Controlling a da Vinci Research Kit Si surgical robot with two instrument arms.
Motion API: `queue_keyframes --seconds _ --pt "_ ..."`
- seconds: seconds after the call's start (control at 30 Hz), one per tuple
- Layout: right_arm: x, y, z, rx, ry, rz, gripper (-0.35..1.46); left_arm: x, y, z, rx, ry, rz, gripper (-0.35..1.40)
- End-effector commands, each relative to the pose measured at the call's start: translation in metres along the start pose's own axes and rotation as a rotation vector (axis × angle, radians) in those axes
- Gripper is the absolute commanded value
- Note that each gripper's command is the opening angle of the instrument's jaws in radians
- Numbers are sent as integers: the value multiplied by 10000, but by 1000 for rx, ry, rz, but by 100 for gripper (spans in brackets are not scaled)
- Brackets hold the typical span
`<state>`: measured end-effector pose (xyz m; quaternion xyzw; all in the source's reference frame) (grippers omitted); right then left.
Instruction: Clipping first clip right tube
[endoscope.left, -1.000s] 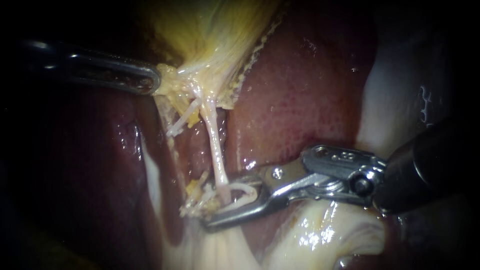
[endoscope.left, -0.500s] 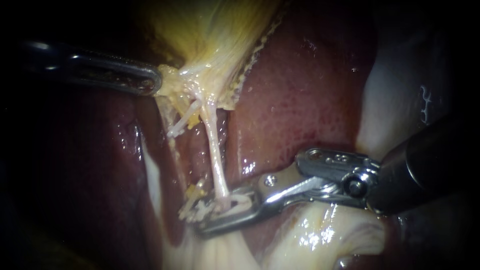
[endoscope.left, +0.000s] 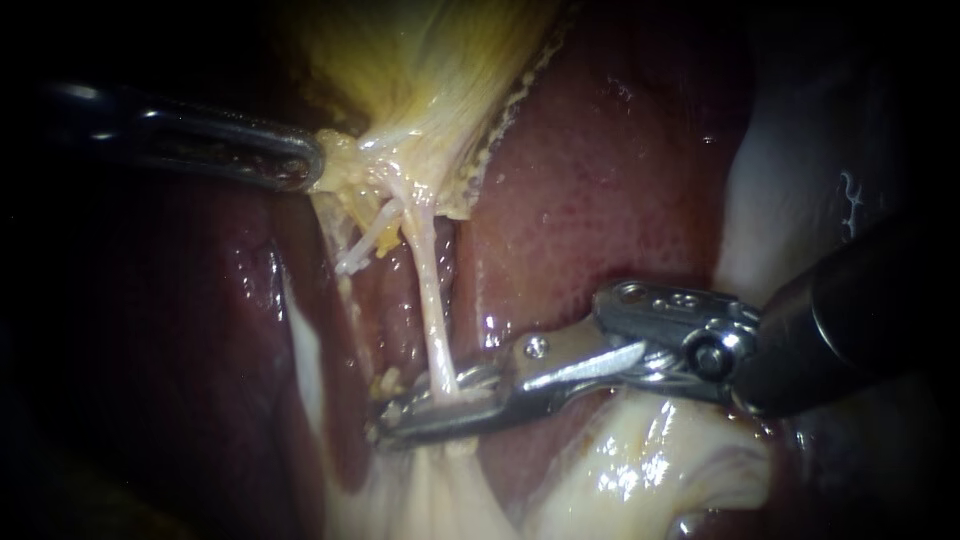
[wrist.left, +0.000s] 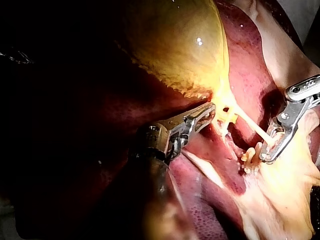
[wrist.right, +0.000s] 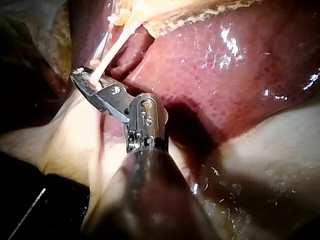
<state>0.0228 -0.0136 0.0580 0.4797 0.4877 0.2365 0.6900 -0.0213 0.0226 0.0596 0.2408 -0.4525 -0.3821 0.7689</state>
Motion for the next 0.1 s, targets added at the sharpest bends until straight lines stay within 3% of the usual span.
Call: queue_keyframes --seconds 0.03,0.1 --pt "0 0 0 0 0 0 -35 0 0 0 0 0 0 -35" --pt "0 1 0 0 0 0 -35 0 0 0 0 0 0 -35"
